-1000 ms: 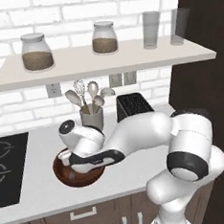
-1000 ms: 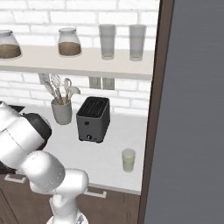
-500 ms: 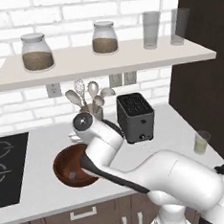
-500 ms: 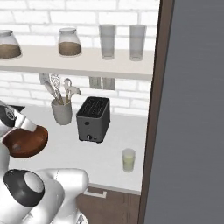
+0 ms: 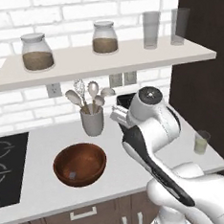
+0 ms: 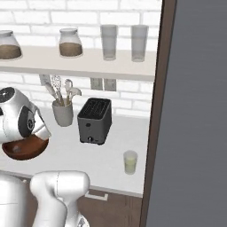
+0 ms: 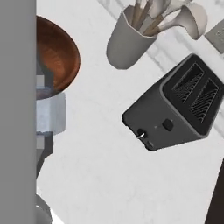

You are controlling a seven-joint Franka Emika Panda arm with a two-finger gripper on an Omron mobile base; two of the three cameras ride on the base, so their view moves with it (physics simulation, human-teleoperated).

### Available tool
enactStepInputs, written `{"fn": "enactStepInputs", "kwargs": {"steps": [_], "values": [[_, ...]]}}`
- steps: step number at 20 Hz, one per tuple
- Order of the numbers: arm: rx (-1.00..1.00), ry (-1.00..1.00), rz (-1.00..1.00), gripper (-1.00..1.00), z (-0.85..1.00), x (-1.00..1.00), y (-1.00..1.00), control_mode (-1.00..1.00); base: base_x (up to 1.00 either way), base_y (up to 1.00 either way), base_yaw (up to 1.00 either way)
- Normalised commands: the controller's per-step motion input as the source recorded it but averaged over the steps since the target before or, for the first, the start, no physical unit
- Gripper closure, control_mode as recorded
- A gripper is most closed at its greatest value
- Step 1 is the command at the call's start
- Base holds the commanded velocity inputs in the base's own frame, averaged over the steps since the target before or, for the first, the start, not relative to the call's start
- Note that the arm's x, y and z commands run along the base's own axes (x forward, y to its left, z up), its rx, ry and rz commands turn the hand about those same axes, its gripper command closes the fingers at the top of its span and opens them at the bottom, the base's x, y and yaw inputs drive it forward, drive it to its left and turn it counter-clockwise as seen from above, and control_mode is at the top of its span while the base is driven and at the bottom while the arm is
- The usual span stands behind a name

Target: Grab a lemon wedge from the fridge and one ice cube from the ice bowl, and put them in the glass of lemonade.

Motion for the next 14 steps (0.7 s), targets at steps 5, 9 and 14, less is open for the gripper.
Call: {"fn": "enactStepInputs", "kwargs": {"steps": [5, 9, 14], "values": [[0.44, 0.12, -0.18, 1.00, 0.31, -0.27, -1.00, -1.00, 0.00, 0.00, 0.00], [0.33, 0.13, -0.15, 1.00, 0.27, -0.13, -1.00, -1.00, 0.00, 0.00, 0.00], [0.06, 0.23, -0.19, 1.00, 0.08, -0.01, -1.00, -1.00, 0.00, 0.00, 0.00]]}}
